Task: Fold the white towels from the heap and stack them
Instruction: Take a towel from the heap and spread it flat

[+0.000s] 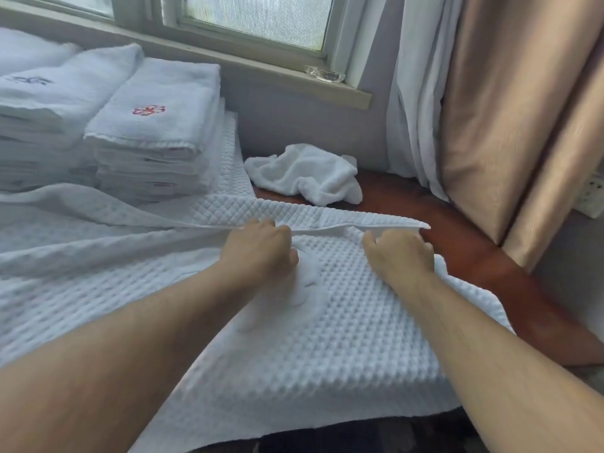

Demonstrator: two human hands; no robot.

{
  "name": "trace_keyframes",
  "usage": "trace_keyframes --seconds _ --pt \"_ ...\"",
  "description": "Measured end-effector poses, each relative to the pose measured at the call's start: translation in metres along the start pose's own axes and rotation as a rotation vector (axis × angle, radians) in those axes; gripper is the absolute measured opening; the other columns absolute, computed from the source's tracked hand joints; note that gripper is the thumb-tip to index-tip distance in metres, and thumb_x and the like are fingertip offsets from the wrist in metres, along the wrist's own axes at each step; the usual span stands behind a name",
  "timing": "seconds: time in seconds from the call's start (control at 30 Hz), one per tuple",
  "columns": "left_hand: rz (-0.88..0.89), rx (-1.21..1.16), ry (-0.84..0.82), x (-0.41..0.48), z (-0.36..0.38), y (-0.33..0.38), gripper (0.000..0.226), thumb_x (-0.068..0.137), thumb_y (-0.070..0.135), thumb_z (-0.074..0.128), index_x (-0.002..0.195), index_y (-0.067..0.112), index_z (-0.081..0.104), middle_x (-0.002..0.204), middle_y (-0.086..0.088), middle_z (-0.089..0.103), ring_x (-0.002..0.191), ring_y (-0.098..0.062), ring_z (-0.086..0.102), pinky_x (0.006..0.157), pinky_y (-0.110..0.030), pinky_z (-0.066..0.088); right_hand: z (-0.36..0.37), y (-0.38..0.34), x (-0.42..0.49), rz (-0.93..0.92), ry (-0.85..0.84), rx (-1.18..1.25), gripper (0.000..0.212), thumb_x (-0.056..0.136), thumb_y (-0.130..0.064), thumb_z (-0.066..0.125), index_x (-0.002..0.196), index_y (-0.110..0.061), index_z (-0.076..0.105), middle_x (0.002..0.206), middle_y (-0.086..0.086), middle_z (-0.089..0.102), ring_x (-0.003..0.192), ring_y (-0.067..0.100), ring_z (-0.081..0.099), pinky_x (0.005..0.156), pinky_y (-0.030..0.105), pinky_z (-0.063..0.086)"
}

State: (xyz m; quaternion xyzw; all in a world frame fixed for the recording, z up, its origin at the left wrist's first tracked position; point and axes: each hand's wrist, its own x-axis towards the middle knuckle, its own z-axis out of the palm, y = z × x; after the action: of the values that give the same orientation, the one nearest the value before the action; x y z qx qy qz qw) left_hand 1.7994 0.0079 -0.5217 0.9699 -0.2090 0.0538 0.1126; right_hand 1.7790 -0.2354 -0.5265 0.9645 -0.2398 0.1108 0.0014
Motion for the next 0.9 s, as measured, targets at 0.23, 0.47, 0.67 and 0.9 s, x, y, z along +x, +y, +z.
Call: trace_keyframes --seconds 0.23,0.47,0.67,0.9 --pt "0.135 -0.042 0.017 0.023 0.034 -0.004 0.052 0.096 0.053 0.030 0.143 0.033 0.041 0.149 -0.001 0.039 0.138 -0.021 0.028 0.112 -0.039 0.019 0.021 0.016 0.046 0.092 -0.299 0.057 0.099 0.091 -0.079 0.005 0.162 -0.010 0.010 0.170 0.009 -0.002 0.156 0.029 -0.007 0.125 0.051 0.003" --pt "0.209 -0.051 -0.010 0.034 0.037 -0.005 0.069 0.095 0.058 0.026 0.158 0.036 0.009 0.165 -0.006 0.014 0.149 -0.023 0.010 0.119 -0.041 0.012 0.016 -0.015 0.060 0.169 0.214 0.443 0.059 0.100 -0.052 0.033 0.126 -0.008 0.062 0.141 0.013 0.052 0.133 0.031 0.040 0.107 0.041 0.032" --pt "0.211 -0.102 0.065 0.031 0.033 -0.007 0.075 0.085 0.055 0.026 0.157 0.039 0.011 0.167 -0.004 0.000 0.148 -0.024 0.005 0.118 -0.044 0.015 0.010 -0.017 0.049 0.221 0.089 1.011 0.036 0.096 -0.053 0.046 0.096 -0.021 0.063 0.077 0.003 0.072 0.057 0.013 0.066 0.048 0.028 0.047" --pt "0.266 -0.294 0.139 0.040 0.025 -0.012 0.089 0.089 0.039 0.055 0.152 0.052 -0.005 0.161 0.001 0.009 0.141 -0.016 0.009 0.117 -0.038 0.021 0.006 -0.011 0.054 0.132 0.031 1.199 0.032 0.092 -0.059 0.048 0.082 -0.037 0.069 0.053 -0.001 0.058 0.041 0.010 0.045 0.038 0.021 0.033"
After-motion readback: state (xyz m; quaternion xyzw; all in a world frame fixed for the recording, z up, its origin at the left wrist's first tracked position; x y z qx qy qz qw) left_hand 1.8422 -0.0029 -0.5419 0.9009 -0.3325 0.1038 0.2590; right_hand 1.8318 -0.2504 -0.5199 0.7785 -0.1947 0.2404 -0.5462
